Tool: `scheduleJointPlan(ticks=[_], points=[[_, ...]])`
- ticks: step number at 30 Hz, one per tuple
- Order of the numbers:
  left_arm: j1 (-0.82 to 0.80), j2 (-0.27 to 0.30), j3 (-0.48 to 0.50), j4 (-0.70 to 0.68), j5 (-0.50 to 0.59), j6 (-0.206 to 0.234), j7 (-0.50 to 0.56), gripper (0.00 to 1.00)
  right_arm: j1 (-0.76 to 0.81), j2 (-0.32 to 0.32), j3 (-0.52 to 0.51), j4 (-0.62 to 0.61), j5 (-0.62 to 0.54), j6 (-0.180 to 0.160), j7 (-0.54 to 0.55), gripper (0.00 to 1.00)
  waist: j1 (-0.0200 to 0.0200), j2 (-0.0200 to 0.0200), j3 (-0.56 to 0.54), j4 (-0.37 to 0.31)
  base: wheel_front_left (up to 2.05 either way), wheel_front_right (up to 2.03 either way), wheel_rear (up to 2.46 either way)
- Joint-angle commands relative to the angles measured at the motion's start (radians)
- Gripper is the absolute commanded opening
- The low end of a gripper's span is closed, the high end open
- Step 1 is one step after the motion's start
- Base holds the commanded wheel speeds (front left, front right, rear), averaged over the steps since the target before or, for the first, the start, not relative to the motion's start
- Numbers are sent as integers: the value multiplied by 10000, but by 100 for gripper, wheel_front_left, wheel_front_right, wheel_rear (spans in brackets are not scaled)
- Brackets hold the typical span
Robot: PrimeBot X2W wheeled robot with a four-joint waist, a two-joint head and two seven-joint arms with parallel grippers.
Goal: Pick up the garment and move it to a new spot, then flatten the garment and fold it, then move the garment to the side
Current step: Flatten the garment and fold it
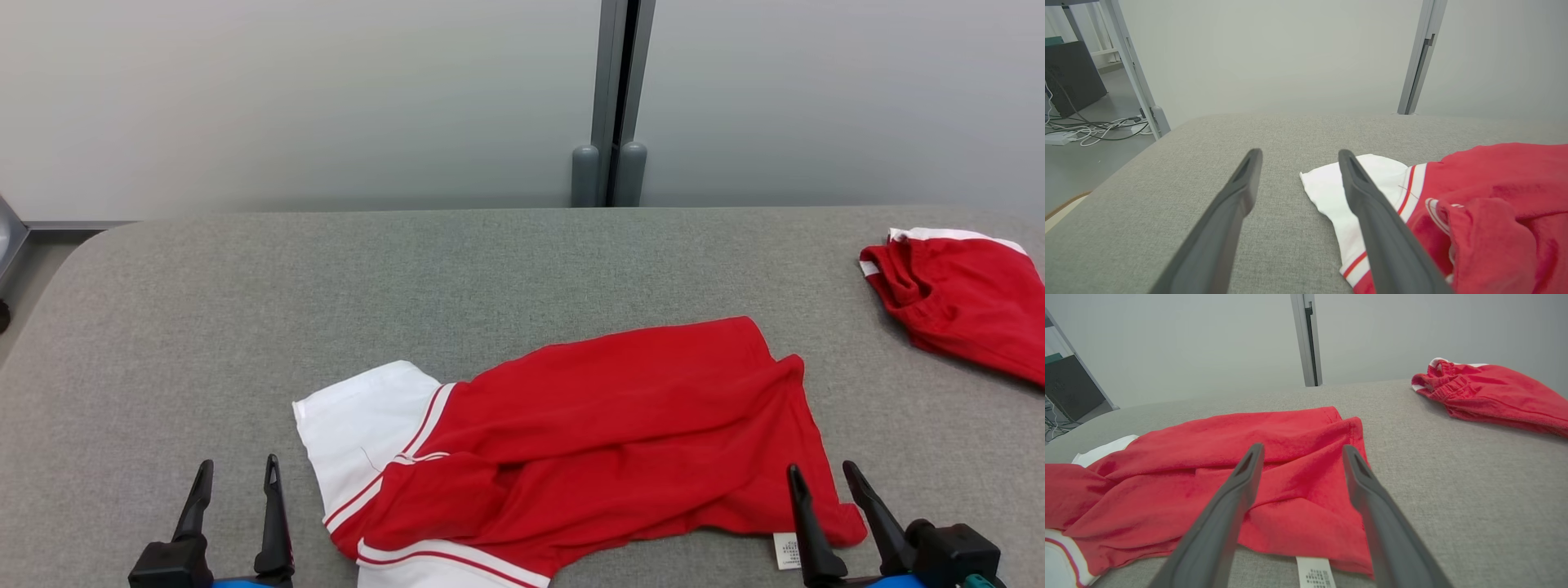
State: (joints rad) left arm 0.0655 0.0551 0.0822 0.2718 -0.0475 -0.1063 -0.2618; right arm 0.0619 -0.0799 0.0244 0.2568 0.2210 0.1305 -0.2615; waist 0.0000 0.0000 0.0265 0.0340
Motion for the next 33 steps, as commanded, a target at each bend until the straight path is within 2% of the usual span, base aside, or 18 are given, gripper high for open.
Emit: scheduleJointPlan(ticks=[1, 6, 14, 21, 33], points=[[19, 26, 7, -58, 47, -38, -45, 100, 62, 0, -60, 38, -24, 5, -50, 100, 0, 0, -20, 0, 0, 0, 0], [394, 72, -407, 71, 33, -148, -45, 100, 133, -77, -580, 460, -214, 5, -43, 100, 0, 0, -108, -34, 0, 0, 0], [1215, 456, -2047, 430, 51, -258, -45, 100, -148, -166, -1450, 1547, -316, 5, -43, 100, 0, 0, -8, -25, 0, 0, 0], [1598, 505, -2823, 993, -488, -238, -45, 100, -482, -86, -1476, 2527, -305, 5, -41, 100, 0, 0, 113, -41, 0, 0, 0], [1237, 544, -3363, 2287, -1060, -241, -34, 100, -1360, -49, -1004, 4243, -30, 4, -42, 100, 0, 0, 303, -132, 0, 0, 0]])
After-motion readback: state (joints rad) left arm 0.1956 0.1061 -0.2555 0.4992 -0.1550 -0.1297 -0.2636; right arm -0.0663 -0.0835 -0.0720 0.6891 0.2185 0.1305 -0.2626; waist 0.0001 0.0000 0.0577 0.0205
